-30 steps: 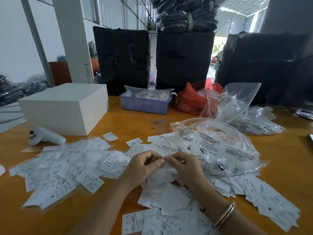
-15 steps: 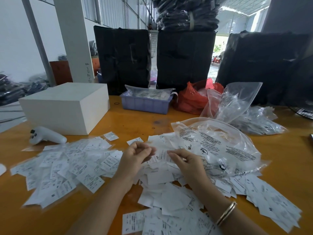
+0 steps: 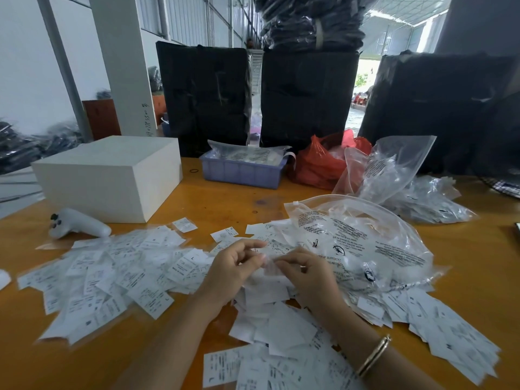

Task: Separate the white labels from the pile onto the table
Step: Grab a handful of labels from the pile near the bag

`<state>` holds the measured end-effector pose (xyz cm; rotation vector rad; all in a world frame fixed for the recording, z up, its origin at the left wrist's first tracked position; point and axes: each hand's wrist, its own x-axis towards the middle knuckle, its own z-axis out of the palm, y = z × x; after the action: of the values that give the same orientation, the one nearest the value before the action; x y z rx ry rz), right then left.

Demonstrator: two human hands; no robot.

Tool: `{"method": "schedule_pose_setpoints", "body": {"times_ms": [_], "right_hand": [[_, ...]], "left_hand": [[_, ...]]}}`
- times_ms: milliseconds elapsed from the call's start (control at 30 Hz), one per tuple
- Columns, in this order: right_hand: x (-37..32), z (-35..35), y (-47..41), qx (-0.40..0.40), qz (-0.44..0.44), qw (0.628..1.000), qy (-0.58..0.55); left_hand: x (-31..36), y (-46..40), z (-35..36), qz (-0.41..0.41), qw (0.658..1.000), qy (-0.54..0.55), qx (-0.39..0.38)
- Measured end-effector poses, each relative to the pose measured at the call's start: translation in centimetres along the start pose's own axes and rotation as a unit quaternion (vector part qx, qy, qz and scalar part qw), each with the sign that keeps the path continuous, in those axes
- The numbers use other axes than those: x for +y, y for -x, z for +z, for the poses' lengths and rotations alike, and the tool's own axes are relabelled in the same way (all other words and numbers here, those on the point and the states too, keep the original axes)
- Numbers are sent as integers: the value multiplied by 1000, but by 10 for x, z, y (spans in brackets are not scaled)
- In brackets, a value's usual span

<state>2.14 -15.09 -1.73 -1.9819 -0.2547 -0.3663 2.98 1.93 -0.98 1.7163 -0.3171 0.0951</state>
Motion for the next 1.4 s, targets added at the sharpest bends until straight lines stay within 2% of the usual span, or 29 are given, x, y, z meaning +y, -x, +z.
{"method": "schedule_pose_setpoints", "body": {"times_ms": [67,133,200,300,467,567,667,900,1067,1400], "right_hand": [[-1,-2,0,1,1,1000,-8],[-3,-2,1,-7,-4,1000,-16],[-4,-2,2,-2,-7,1000,-23],[-4,-6,2,51,-9,998,-37],[-9,-19,1,123,33,976,-174],[-16,-23,3,125,56,958,-253],[-20,-20,5,128,57,950,-279],[-16,-9,5,132,35,973,-186],[-15,-12,5,151,30,967,-205],[-13,-8,7,69,3,995,-73]], "left_hand": [[0,0,1,-20,999,14,-29],[0,0,2,-15,999,-16,-31],[0,0,2,-8,1000,-26,-3],[0,-3,-2,2,999,-32,37],[-1,-5,-3,22,997,-55,52],[-4,-5,-3,42,992,-103,51],[-5,-5,-2,52,990,-121,41],[-7,-4,-2,84,988,-121,40],[-8,-5,-2,91,988,-116,40],[-10,-5,-3,100,987,-119,42]]}}
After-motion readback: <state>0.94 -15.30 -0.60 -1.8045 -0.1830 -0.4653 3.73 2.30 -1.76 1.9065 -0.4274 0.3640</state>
